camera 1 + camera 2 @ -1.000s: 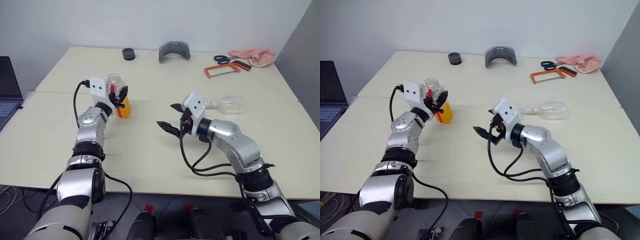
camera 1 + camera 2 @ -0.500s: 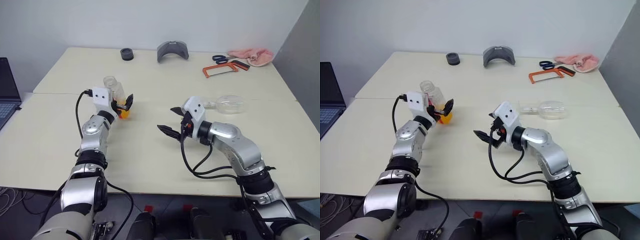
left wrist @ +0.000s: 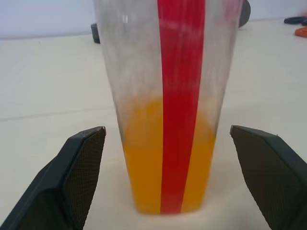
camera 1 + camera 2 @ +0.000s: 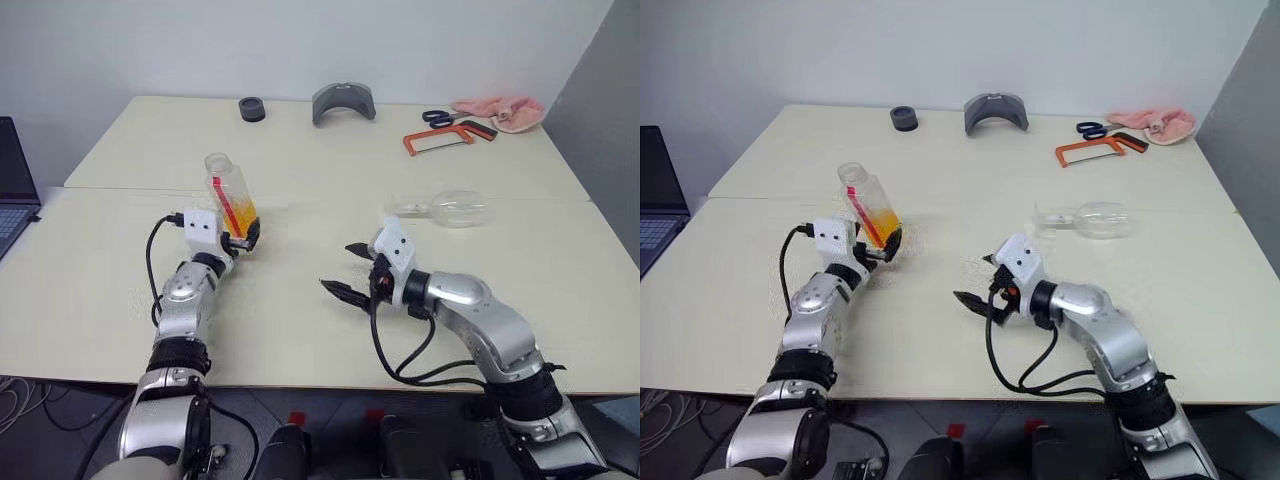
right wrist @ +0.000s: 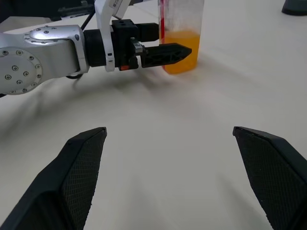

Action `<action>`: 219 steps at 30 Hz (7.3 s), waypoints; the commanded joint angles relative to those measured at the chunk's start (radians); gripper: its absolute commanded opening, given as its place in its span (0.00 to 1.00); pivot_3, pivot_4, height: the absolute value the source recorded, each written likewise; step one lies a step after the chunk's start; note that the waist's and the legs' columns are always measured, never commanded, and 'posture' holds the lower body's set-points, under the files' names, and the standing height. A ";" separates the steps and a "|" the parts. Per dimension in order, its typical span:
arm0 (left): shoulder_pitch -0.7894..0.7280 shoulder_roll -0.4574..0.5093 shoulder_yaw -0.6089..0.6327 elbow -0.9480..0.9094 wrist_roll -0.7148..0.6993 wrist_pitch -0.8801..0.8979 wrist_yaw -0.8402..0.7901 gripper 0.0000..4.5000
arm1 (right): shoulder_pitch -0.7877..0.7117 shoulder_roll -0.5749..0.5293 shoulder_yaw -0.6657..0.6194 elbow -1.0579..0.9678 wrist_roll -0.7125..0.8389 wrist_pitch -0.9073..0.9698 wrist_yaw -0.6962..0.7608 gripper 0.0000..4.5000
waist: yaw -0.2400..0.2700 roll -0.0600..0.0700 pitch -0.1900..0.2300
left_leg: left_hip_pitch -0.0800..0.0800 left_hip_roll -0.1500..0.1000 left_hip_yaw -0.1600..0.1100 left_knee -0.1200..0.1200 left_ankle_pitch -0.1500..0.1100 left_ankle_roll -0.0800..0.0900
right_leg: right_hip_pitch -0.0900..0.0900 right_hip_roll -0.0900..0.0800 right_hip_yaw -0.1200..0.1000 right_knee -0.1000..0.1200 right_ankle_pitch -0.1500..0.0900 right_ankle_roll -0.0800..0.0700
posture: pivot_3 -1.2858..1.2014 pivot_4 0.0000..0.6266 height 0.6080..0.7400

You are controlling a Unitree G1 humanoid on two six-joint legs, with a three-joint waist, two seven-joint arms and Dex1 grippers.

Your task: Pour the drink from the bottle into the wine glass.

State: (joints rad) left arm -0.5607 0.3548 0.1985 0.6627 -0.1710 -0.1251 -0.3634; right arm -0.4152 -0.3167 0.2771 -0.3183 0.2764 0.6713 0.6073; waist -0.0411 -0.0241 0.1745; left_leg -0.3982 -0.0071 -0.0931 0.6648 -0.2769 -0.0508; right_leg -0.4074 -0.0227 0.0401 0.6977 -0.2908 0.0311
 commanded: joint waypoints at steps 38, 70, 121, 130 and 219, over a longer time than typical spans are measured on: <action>0.197 0.211 -0.233 -0.589 -0.165 0.309 -0.717 0.99 | -0.371 0.510 -0.873 0.570 0.666 -0.028 -0.911 1.00 | -0.029 0.003 0.001 | 0.005 0.001 0.011 -0.004 0.000 0.001 | 0.001 0.004 0.003 0.001 0.000 0.000 | 0.52 0.24 1.00; 0.151 0.206 -0.239 -0.544 -0.144 0.274 -0.733 1.00 | -0.665 0.377 -0.992 1.346 0.599 -0.525 -0.763 0.31 | -0.041 0.004 0.001 | 0.004 0.003 0.011 -0.004 0.000 0.001 | 0.002 0.001 0.004 0.001 0.000 -0.001 | 0.52 0.24 1.00; 0.346 0.324 0.052 -0.935 -0.323 0.560 -0.480 1.00 | -0.478 0.379 -0.189 1.355 -0.267 -1.041 -0.150 0.04 | -0.035 0.006 0.001 | 0.006 0.003 0.007 -0.004 0.000 0.000 | 0.002 0.001 0.004 0.000 0.000 -0.001 | 0.52 0.24 1.00; 0.327 0.336 0.058 -0.914 -0.324 0.532 -0.490 1.00 | -0.476 0.383 -0.213 1.357 -0.254 -1.041 -0.125 0.63 | -0.038 0.006 0.001 | 0.006 0.003 0.007 -0.004 0.000 0.000 | 0.002 0.001 0.004 0.000 0.000 -0.001 | 0.52 0.24 1.00; -0.194 0.115 0.021 0.039 -0.065 0.106 -0.194 0.40 | 0.056 -0.056 -0.095 -0.167 0.137 -0.151 0.099 1.00 | 0.001 0.003 0.001 | 0.003 0.000 0.003 -0.002 0.000 0.000 | 0.002 0.001 0.001 -0.001 0.000 0.000 | 0.52 0.24 1.00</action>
State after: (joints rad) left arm -0.7325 0.4675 0.2050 0.7183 -0.2269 0.0046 -0.5564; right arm -0.3443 -0.3775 0.1865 -0.4659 0.4102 0.5445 0.7138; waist -0.0398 -0.0210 0.1751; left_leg -0.3950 -0.0071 -0.0901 0.6632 -0.2771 -0.0505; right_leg -0.4049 -0.0220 0.0408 0.6965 -0.2910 0.0309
